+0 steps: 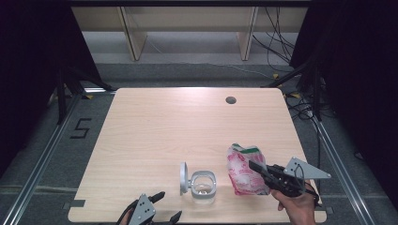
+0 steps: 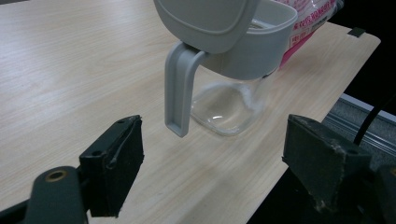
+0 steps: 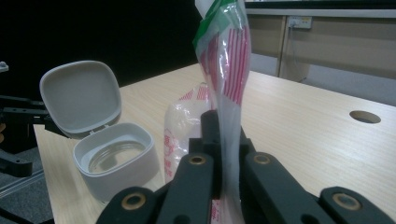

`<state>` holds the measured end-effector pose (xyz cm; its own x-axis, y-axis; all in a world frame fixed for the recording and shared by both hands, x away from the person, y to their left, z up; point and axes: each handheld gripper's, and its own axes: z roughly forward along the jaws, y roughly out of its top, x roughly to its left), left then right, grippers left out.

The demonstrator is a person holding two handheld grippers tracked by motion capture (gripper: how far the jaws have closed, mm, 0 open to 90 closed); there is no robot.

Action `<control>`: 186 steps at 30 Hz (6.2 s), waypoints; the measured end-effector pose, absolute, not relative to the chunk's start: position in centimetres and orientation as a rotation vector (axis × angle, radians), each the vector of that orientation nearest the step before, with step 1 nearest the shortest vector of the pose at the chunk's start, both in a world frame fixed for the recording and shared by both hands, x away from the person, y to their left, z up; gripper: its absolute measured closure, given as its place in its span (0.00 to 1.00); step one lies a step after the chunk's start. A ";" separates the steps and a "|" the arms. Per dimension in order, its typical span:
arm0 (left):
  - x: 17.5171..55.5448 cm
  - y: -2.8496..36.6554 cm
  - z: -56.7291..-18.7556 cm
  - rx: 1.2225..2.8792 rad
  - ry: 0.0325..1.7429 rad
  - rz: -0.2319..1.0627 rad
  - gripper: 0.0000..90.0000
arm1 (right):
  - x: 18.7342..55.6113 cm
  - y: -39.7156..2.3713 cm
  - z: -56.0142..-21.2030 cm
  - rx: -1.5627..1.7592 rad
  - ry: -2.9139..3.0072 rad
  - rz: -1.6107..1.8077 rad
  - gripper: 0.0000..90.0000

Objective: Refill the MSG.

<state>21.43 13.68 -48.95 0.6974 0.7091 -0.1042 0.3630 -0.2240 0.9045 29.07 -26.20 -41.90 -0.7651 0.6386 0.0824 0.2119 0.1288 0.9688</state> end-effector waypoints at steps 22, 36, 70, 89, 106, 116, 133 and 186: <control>19.5 7.5 -48.7 1.856 0.707 0.366 0.24 | 27.4 -26.0 -37.5 0.729 2.015 1.736 1.00; 19.7 1.9 -49.7 1.869 0.617 0.379 0.33 | 25.8 -25.6 -35.5 0.704 2.023 1.795 1.00; 21.7 -1.0 -48.7 1.788 0.560 0.443 0.81 | 24.2 -22.8 -34.3 0.616 2.091 1.817 1.00; 22.2 -3.9 -48.6 1.787 0.557 0.477 0.87 | 26.0 -23.8 -33.6 0.612 2.056 1.774 1.00; 23.0 -6.6 -48.6 1.695 0.621 0.512 0.88 | 27.5 -25.0 -32.2 0.625 2.118 1.717 1.00; 21.0 -5.4 -49.3 1.689 0.661 0.534 0.88 | 27.3 -23.5 -32.9 0.617 2.136 1.746 1.00; 21.0 -5.4 -50.8 1.621 0.728 0.502 0.88 | 27.9 -20.9 -33.6 0.657 2.212 1.682 1.00; 21.9 -7.4 -51.4 1.443 0.809 0.396 0.89 | 29.4 -17.0 -34.3 0.670 2.332 1.565 1.00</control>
